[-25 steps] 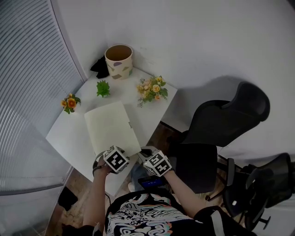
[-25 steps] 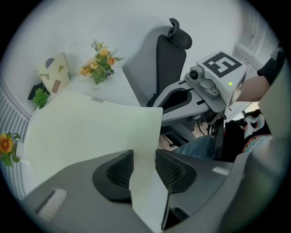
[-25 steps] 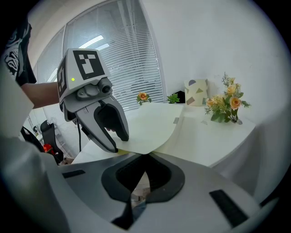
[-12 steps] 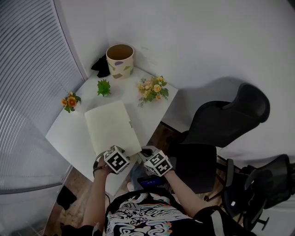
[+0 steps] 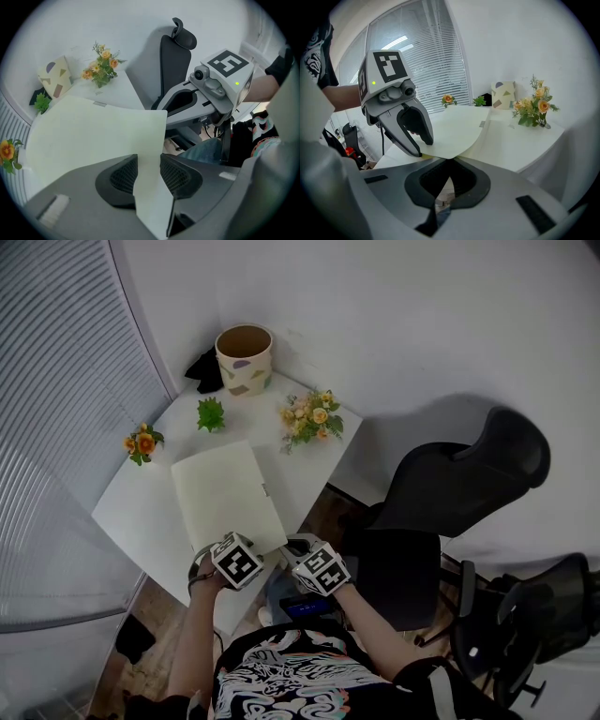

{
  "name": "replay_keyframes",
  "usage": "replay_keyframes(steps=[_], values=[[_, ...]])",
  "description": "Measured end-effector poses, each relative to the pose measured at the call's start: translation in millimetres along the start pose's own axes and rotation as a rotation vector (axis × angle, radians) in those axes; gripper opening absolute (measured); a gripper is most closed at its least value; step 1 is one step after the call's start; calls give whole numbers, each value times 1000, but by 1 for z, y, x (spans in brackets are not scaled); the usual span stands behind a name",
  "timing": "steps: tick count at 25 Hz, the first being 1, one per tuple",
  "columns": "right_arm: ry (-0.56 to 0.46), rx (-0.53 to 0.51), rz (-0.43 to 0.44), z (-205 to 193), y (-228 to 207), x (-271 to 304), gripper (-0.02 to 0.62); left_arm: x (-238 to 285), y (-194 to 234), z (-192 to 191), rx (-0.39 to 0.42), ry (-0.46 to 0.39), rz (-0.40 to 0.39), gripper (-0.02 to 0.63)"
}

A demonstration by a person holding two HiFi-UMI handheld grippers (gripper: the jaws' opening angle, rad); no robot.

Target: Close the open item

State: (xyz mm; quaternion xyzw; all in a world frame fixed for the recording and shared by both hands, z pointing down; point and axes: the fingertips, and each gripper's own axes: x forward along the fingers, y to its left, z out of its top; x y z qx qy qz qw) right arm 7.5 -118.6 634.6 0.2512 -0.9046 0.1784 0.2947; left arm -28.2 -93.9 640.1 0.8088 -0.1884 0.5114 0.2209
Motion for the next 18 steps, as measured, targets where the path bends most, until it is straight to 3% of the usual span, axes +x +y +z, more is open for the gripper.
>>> replay_keyframes(steps=[18], values=[[-6,0,3,0,1,1,3,2,1,-1,10,24,16,146]])
